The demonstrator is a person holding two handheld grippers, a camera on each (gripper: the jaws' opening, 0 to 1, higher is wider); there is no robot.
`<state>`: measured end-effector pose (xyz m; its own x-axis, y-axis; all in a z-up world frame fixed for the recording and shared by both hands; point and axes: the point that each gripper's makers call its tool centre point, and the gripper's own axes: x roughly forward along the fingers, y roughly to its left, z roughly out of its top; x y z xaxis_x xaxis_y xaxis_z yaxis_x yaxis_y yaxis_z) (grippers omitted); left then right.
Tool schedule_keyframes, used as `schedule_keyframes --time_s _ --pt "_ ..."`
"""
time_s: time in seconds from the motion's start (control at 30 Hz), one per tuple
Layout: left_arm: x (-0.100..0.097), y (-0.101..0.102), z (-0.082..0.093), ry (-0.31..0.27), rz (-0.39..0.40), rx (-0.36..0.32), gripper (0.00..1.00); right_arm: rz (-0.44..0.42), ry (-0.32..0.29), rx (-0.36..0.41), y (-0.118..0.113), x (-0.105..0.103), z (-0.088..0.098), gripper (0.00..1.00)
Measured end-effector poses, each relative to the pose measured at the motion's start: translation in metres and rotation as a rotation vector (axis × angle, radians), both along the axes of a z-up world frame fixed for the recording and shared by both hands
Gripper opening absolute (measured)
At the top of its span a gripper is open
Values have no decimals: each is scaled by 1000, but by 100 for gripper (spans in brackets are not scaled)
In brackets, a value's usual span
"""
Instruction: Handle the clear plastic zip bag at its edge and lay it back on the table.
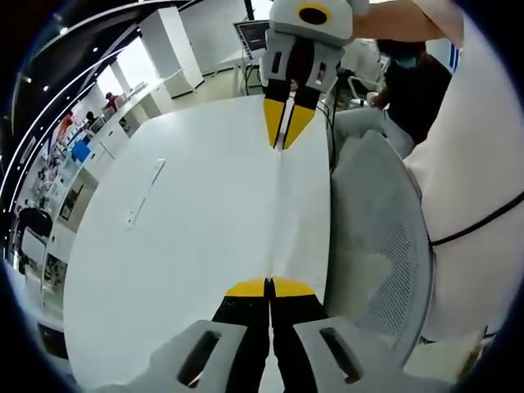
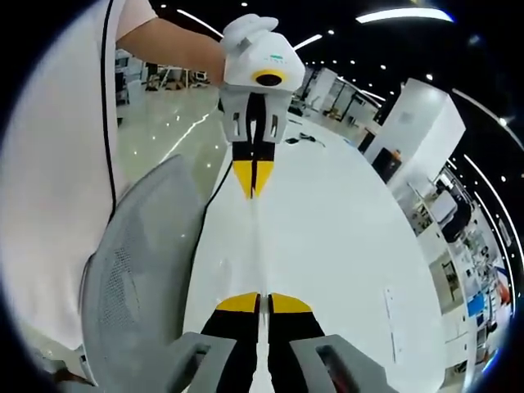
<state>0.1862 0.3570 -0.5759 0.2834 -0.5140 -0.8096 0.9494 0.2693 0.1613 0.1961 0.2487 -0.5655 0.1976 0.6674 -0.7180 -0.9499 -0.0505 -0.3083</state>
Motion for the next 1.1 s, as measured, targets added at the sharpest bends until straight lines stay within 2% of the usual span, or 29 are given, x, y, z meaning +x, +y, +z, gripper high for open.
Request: schedule_keyframes --time_s 0.57,1.1 --pt "1 -2 1 -10 2 1 0 -18 0 7 0 1 1 0" --pt "4 -3 2 -21 2 -3 0 -41 24 14 -3 4 1 1"
